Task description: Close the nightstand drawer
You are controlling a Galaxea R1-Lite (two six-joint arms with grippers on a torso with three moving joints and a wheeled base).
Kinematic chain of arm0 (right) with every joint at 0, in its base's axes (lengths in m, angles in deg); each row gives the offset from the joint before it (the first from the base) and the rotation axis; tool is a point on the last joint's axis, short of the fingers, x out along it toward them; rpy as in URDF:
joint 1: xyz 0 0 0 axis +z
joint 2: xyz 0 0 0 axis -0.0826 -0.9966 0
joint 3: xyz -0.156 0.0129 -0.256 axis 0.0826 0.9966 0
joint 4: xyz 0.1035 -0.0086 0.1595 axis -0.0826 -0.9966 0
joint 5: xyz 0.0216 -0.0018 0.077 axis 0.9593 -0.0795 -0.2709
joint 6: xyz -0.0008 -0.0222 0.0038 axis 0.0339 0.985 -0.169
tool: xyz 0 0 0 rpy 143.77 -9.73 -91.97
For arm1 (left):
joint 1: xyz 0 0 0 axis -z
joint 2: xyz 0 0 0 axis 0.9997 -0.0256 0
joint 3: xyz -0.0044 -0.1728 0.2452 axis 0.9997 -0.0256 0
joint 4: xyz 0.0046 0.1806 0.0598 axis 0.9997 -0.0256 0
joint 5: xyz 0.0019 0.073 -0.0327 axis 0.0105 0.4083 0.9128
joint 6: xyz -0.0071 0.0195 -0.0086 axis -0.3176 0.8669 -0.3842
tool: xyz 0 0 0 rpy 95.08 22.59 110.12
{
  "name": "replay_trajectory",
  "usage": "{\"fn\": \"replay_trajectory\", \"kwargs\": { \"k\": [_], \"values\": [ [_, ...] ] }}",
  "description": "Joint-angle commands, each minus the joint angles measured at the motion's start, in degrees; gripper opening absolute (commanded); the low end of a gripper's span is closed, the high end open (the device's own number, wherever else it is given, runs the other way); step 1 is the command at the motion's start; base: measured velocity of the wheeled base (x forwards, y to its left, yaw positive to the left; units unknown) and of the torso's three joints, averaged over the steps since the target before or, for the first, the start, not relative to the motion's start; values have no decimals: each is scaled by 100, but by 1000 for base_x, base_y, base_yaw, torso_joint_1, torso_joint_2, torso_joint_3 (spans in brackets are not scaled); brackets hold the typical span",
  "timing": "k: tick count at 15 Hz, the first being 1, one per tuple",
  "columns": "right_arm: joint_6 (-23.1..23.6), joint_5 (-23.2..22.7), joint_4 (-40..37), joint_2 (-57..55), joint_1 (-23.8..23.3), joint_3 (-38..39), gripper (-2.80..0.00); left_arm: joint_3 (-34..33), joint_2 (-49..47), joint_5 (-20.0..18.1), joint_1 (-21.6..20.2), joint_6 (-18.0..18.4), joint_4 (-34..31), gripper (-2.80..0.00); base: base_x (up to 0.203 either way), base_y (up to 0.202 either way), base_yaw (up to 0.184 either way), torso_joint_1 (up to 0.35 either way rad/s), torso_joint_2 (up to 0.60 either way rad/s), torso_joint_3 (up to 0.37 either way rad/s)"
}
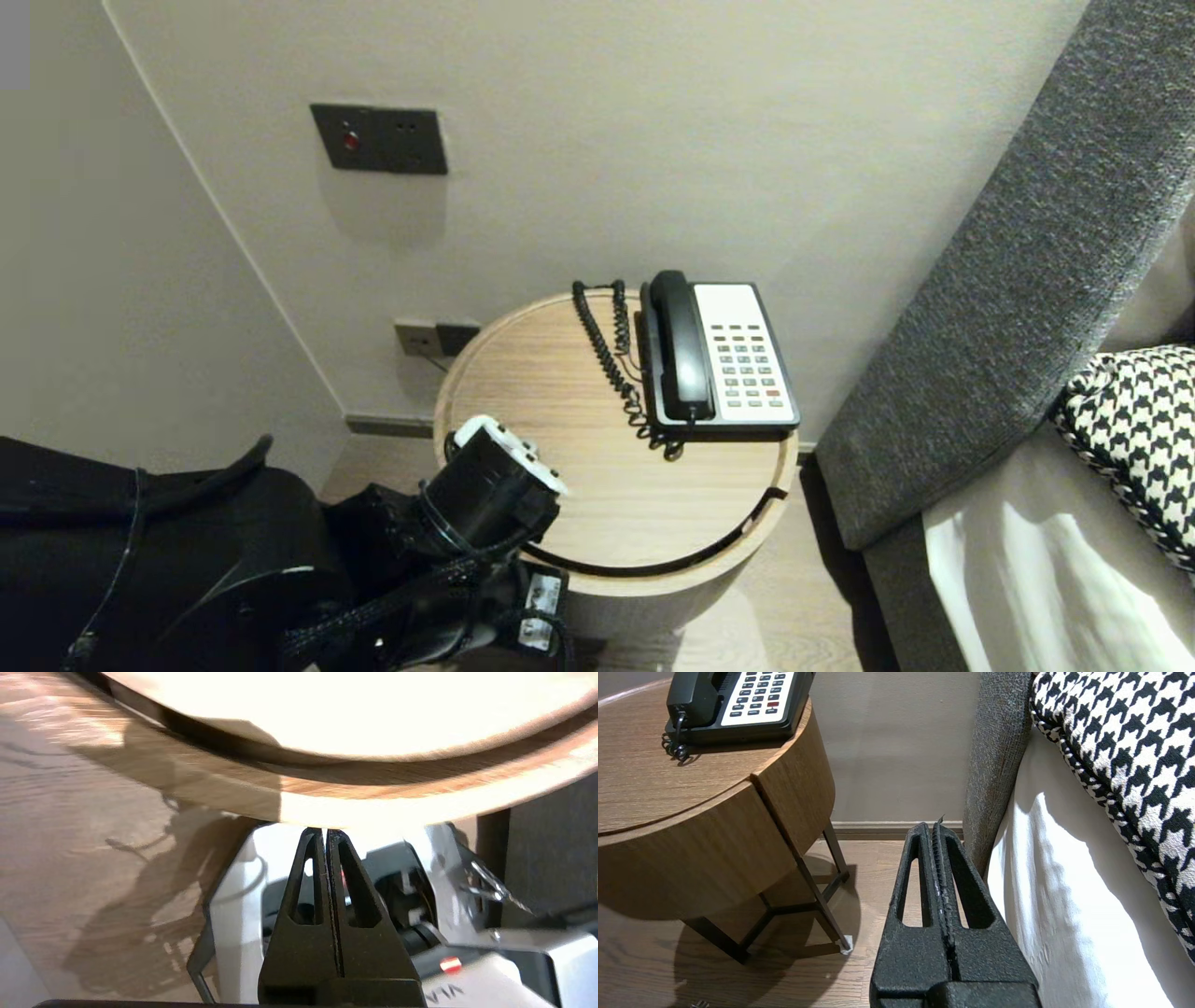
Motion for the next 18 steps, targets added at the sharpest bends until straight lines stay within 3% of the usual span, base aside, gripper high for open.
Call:
{"fn": "replay_trajectory", "kwargs": {
  "k": [1, 10, 14, 18],
  "values": [
    [-2, 1, 6, 2, 2, 229, -280, 53, -33, -4, -173, 21, 5, -280, 0, 0, 0, 0, 0, 0],
    [-2, 1, 6, 2, 2, 229, -280, 114, 2, -215, -298, 31, 41, -280, 0, 0, 0, 0, 0, 0],
    [-2, 1, 6, 2, 2, 229, -280, -490, 290, -216, -270, 33, 43, -280, 0, 0, 0, 0, 0, 0],
    [-2, 1, 6, 2, 2, 229, -280, -1531, 945, -201, -276, 15, 52, -280, 0, 0, 0, 0, 0, 0]
  ]
}}
